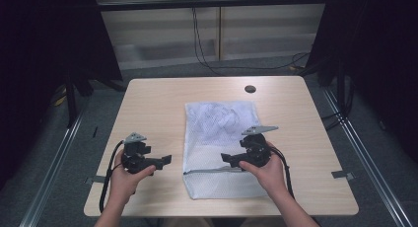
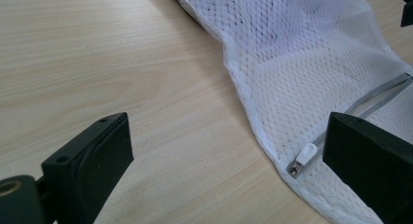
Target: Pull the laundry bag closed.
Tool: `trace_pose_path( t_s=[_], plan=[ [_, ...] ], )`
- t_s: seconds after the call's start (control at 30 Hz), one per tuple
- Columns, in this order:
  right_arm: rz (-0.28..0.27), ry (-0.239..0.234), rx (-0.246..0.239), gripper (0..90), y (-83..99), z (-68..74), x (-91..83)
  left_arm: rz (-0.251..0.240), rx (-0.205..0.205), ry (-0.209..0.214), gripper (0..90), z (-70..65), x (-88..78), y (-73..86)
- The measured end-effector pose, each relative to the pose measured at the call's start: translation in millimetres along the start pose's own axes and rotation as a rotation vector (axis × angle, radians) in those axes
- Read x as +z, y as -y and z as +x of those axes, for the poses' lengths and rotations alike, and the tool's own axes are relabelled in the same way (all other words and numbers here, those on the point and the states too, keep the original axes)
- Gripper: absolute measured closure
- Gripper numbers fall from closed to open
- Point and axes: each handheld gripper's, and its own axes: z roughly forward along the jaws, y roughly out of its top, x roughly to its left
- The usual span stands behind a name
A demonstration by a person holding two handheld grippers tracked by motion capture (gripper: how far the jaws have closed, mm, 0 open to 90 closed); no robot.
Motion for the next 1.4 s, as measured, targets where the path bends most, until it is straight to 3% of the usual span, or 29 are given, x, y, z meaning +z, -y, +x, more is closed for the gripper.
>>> trace_pose_path(
  t_s=[0.6,1.2,1.4],
  plan=[
    [0.02,-0.059,-0.004,13.1,-4.4,21.0,27.2,-0.019,-0.014,0.007,4.1,4.5,-7.2,-2.0],
    [0.027,-0.115,0.022,29.0,-5.9,31.3,43.6,-0.022,-0.019,0.003,5.2,4.9,-8.9,-1.8],
    [0.027,-0.128,0.06,35.6,-6.2,34.8,46.8,-0.018,-0.011,0.006,5.6,5.1,-9.6,-1.9]
  ],
)
